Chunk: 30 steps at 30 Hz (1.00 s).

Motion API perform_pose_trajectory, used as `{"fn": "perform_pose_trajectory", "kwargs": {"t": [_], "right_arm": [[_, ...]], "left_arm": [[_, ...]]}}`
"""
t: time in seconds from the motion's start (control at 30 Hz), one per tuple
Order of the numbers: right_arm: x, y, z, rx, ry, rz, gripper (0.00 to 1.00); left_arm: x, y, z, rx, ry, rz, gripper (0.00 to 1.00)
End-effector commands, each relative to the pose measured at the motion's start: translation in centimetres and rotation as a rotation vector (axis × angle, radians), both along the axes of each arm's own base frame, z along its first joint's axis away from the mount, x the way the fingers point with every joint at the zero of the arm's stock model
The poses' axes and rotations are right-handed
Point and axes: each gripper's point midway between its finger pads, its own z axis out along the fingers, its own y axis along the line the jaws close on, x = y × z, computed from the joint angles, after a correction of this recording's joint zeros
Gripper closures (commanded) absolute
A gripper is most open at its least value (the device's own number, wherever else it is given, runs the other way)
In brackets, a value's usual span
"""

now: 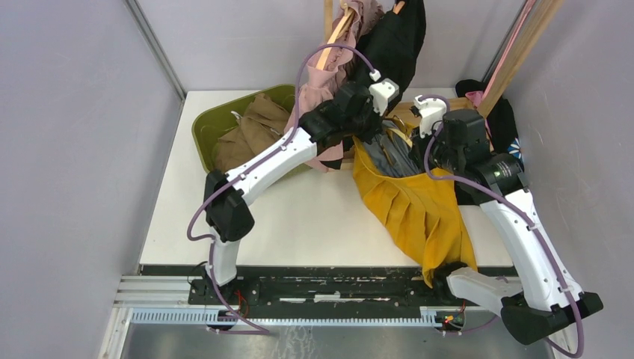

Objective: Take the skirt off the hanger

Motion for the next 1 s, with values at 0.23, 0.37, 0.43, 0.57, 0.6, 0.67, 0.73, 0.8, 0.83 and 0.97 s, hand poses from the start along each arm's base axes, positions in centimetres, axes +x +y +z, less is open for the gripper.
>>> {"fn": "perform_pose_trajectory", "kwargs": {"t": [0.23, 0.37, 0.43, 0.57, 0.6, 0.67, 0.73, 0.8, 0.83, 0.97], "right_arm": [[-1.8, -0.4, -0.9, 0.012, -0.009, 0.012, 0.99], [-1.8, -0.2, -1.7, 0.007, 0.013, 0.02, 0.99], [-1.8, -0.3, -1.8, 0.005, 0.018, 0.019, 0.99], [-2.4, -0.6, -0.8, -0.002, 0.017, 0.018, 0.99], [-2.7, -0.7, -0.5, -0.004, 0.018, 0.019, 0.99], [-3.4, -0.9, 0.1, -0.008, 0.022, 0.028, 0.99], [-4.4, -1.2, 0.8, -0.017, 0.034, 0.042, 0.99], [-5.4, -1.8, 1.6, -0.031, 0.032, 0.043, 0.99], [-5.9, -2.1, 1.9, -0.038, 0.032, 0.045, 0.99], [-7.8, -3.1, 2.4, -0.045, 0.045, 0.029, 0.99]], "left_arm": [[9.8, 7.5, 8.1, -0.107, -0.193, 0.241, 0.97], [12.2, 8.8, 9.2, -0.146, -0.209, 0.281, 0.97], [13.4, 9.3, 8.4, -0.161, -0.194, 0.288, 0.97], [15.9, 9.8, 3.1, -0.136, -0.113, 0.292, 0.97], [16.5, 9.7, 1.7, -0.132, -0.094, 0.287, 0.97], [17.4, 9.8, -0.6, -0.13, -0.058, 0.287, 0.97], [18.1, 9.8, -2.3, -0.128, -0.036, 0.288, 0.97], [18.6, 10.1, -3.9, -0.121, -0.016, 0.288, 0.97], [18.9, 10.3, -4.7, -0.116, -0.004, 0.291, 0.97], [19.6, 11.6, -6.5, -0.11, 0.029, 0.308, 0.97]]}}
